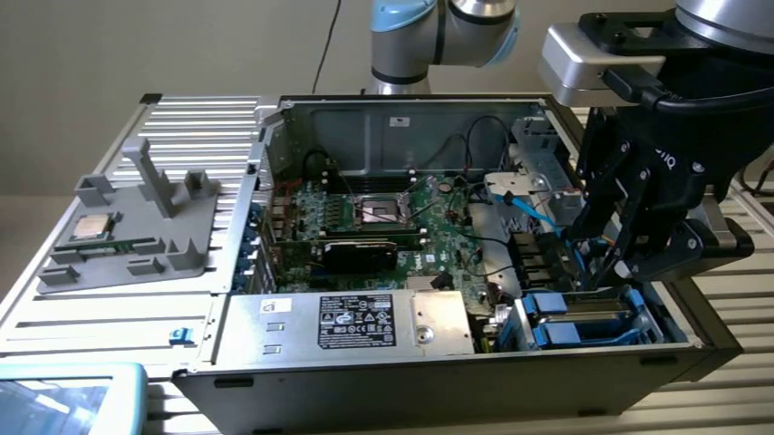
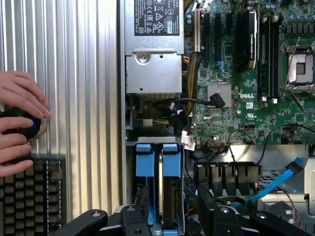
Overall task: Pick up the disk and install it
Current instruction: 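Insert the first disk wire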
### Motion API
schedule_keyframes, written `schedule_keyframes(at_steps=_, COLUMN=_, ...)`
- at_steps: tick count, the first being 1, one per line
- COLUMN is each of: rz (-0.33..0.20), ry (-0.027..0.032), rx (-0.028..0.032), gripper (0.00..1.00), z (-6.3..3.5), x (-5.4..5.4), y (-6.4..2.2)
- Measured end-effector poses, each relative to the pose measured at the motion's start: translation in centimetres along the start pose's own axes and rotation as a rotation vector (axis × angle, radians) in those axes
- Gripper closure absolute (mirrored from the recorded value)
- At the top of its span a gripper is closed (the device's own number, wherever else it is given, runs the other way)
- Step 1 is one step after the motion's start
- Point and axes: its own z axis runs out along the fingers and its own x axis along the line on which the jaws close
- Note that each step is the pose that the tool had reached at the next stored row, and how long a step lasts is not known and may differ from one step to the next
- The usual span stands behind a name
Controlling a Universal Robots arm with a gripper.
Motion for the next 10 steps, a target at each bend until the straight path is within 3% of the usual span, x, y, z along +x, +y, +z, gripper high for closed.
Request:
schedule_keyframes(at_steps=4, rz=0.0, ry=0.0005, rx=0.0, gripper=0.48, z=0.02, x=-0.1, y=-0.12)
schedule_keyframes(at_steps=10, rz=0.0, ry=0.0022, rx=0.0001, gripper=0.48, z=0.04, x=-0.6, y=-1.48)
